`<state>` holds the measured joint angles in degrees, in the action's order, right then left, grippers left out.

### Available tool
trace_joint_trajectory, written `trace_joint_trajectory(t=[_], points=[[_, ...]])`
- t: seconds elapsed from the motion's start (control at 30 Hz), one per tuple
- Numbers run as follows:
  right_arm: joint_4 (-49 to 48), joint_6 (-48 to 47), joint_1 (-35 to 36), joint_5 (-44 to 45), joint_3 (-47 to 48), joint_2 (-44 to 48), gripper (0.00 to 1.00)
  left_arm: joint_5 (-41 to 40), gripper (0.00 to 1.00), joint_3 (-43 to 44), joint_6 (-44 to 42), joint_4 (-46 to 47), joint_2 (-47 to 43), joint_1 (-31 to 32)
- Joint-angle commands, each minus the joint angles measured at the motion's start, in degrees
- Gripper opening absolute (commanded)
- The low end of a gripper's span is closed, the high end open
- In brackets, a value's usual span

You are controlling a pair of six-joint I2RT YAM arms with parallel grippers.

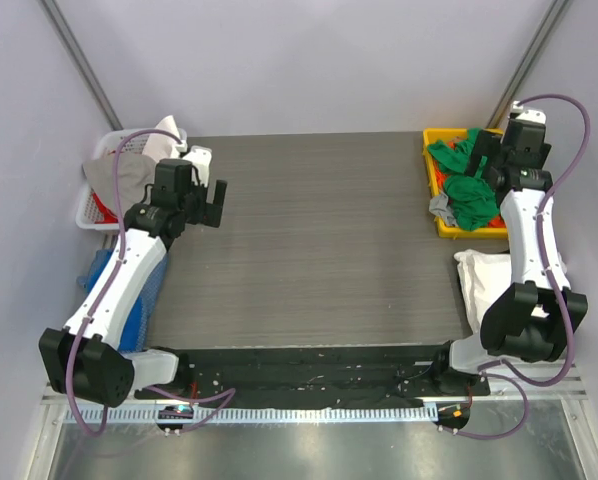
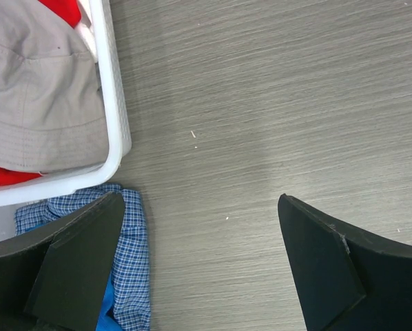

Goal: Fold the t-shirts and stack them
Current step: Grab the tshirt from the pile

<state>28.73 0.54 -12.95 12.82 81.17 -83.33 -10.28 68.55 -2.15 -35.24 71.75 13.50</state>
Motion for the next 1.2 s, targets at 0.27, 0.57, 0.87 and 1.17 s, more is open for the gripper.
trace_joint_trajectory(t=[0.27, 0.57, 0.87, 1.17], points=[[8.96, -1.59, -0.15, -0.07, 29.08, -21.47, 0.84, 1.14, 1.0, 0.53, -1.19, 5.45, 3.39, -0.05], [15.65, -3.7, -0.15, -4.29, 42.14, -35.75, 0.72, -0.09, 1.0, -0.18, -2.77, 6.33, 5.25, -0.05], [12.32, -4.67, -0.15, -7.28, 40.39, -38.49, 0.66, -1.76, 1.0, -2.02, -4.17, 8.0, 6.83, -0.05], [9.5, -6.25, -0.14, -9.48, 41.0, -41.29, 0.58, -3.07, 1.0, -3.25, -4.7, 9.4, 7.53, -0.05]])
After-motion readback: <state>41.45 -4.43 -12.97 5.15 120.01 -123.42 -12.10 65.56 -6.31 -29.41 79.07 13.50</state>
